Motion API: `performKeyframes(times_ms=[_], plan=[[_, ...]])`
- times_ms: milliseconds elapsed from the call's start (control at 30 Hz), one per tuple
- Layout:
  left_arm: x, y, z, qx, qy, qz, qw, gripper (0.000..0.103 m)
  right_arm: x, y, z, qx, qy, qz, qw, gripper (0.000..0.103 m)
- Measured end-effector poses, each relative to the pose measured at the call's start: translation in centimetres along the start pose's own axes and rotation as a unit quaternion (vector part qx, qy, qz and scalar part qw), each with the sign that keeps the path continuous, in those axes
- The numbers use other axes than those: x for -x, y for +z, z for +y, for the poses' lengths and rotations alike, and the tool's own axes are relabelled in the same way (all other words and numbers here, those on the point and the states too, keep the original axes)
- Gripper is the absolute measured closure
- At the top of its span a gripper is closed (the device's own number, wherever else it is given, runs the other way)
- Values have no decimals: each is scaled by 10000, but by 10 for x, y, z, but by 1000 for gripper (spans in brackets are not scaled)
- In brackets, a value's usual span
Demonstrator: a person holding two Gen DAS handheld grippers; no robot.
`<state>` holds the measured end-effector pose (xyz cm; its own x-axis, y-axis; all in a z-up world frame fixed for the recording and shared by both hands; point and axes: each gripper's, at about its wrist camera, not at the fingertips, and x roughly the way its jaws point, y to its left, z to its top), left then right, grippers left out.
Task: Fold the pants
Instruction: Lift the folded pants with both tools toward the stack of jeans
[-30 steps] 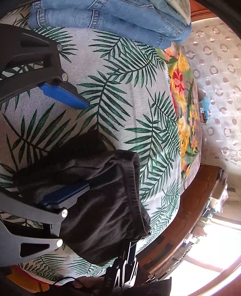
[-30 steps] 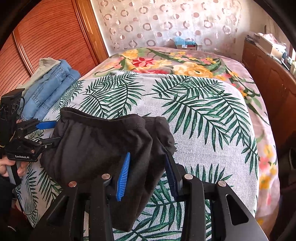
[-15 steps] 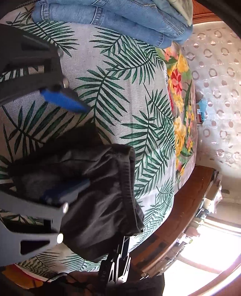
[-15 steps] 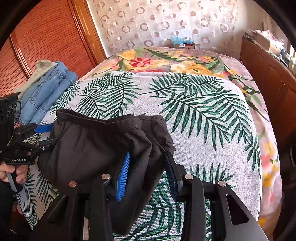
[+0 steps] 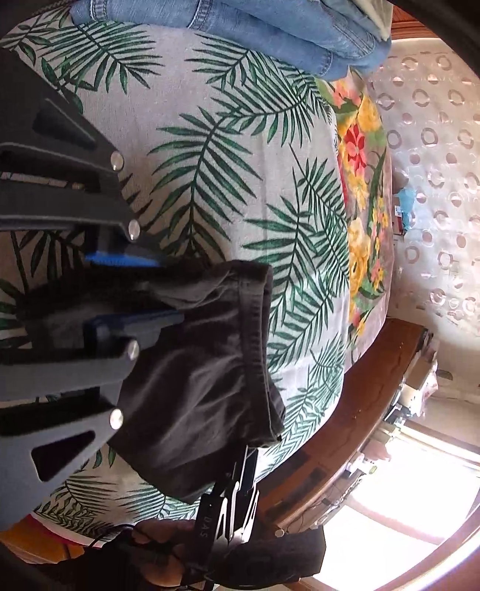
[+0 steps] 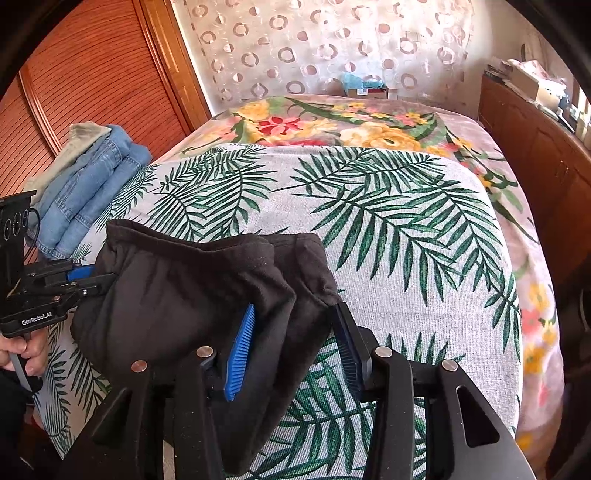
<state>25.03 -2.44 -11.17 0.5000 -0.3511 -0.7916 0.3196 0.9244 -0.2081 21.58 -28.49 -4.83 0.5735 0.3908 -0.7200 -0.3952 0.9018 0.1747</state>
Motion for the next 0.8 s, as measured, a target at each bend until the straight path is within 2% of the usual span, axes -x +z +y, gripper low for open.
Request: performKeyframes(times_ms=[33,67,100,200,367,667,800], plan=[[0,0,-1,-2,-14,-6,10000,88,-1,0,1,27,94,24,9999,73],[1,0,-1,8,-40,-24,10000,90,-1,0,3,59,196,59,9998,85],[2,1,-1,15,-70,-32,10000,92,-1,0,4,72,276,93,9996,91],[11,2,1,38,-185,-137,9997,93,2,5,10,224,284,158,9992,93],[39,3,5,79,-314,-406,9986,93,25,21,23,405,331,-121,9986,94],[102,10,27,179,-156,-1067,9940,93,59,48,73,952,486,-612,9924,94],[138,19,43,167,62,-1405,9899,93,70,67,93,1160,585,-817,9882,94]])
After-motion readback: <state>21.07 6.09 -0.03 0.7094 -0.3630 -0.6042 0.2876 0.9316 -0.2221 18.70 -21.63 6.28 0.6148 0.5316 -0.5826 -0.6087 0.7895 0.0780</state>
